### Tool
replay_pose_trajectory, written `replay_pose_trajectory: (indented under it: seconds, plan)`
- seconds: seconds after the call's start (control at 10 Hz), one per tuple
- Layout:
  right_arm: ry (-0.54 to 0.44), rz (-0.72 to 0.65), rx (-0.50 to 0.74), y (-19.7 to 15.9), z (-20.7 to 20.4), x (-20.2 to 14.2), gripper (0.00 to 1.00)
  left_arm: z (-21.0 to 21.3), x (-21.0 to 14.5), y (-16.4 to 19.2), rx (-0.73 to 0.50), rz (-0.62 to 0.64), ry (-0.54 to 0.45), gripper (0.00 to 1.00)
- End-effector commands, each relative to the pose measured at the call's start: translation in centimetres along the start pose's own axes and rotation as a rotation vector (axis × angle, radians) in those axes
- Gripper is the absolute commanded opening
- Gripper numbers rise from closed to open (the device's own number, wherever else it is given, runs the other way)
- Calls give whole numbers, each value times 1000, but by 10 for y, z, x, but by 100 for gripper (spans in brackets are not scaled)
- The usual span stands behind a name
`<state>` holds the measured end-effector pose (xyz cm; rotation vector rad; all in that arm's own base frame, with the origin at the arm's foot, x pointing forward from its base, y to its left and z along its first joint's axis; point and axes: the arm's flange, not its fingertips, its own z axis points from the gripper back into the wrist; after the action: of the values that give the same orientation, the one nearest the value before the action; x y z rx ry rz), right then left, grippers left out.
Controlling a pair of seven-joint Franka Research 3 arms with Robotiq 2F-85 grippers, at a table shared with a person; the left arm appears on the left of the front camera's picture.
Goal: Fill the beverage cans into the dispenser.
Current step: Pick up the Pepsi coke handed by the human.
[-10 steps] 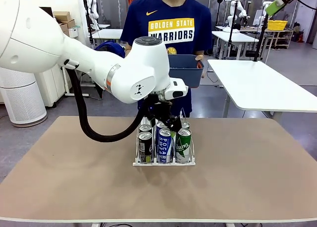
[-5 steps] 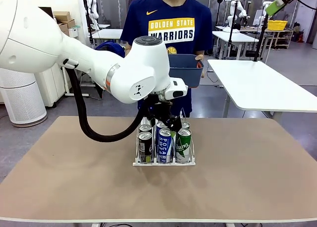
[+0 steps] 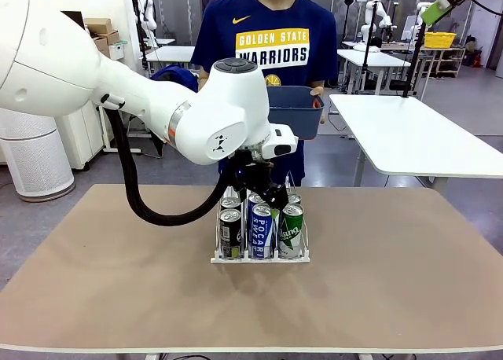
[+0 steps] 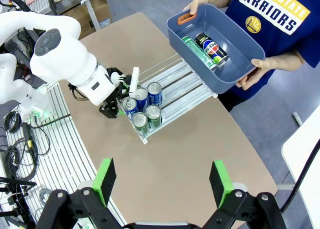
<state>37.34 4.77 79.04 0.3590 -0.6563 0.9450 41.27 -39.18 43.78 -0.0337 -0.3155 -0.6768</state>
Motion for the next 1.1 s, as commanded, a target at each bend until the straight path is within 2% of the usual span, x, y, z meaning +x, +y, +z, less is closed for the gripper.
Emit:
replay_pose_trajectory:
  seconds: [0.0,0.1,0.3,0.4,0.8,1.0]
  plan:
    - [0,-1,0,0,0,0,100,15,-1,14,-66,-6,-13,100]
    - [0,-1,0,0,0,0,100,36,-5,23,-161,-18,-33,100]
    - [0,-1,0,0,0,0,100,85,-17,53,-191,-39,-104,100]
    - [0,-1,0,0,0,0,100,110,-26,73,-147,-59,-102,100]
    - [0,-1,0,0,0,0,100,214,-54,132,-98,-143,-208,100]
    - [0,-1,0,0,0,0,100,260,-59,150,-59,-170,-233,100]
